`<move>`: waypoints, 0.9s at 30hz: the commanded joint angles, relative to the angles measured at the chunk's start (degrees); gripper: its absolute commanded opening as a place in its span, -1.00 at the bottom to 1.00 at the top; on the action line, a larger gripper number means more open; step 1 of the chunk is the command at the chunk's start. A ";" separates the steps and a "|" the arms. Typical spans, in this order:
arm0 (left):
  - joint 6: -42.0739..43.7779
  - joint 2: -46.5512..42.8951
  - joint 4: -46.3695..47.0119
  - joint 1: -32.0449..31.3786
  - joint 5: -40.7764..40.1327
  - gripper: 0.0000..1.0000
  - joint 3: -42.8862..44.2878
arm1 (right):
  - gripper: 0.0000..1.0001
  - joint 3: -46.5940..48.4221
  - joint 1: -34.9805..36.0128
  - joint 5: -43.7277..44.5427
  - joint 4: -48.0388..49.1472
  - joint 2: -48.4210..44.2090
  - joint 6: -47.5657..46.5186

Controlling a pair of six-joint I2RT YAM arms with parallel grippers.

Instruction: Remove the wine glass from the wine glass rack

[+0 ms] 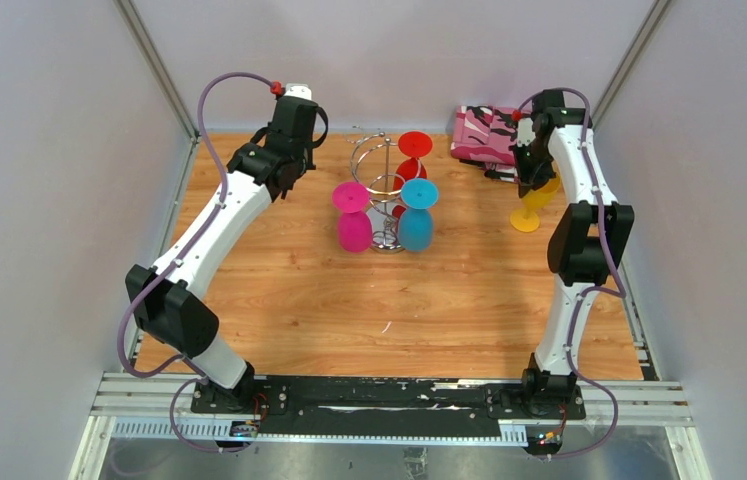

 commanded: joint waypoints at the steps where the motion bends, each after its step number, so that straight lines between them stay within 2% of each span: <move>1: 0.09 -1.09 1.28 -0.41 0.34 -1.00 -0.32 | -1.00 0.59 -0.79 1.46 -2.71 0.98 -1.93; 6: 0.18 -0.82 1.23 -0.41 0.19 -1.00 -0.32 | -0.94 0.49 -0.79 1.55 -2.61 0.90 -1.59; 7: 0.25 -0.83 1.21 -0.41 0.19 -1.00 -0.32 | -0.84 0.53 -0.77 1.60 -2.62 0.85 -1.52; 10: 0.40 -0.84 1.17 -0.41 0.23 -1.00 -0.30 | -0.38 0.62 -0.79 1.86 -2.63 0.51 -1.33; 14: 0.53 -0.72 1.18 -0.41 0.35 -1.00 -0.49 | -0.14 0.49 -0.79 2.63 -2.60 -0.14 -0.84; 22: 0.36 -0.71 1.17 -0.41 0.36 -1.00 -0.57 | -0.10 2.24 -0.57 2.97 -3.65 -4.41 0.62; 27: -0.03 -0.39 1.19 -0.41 0.44 -1.00 -0.50 | -0.07 3.13 1.00 7.22 -4.90 -9.59 1.47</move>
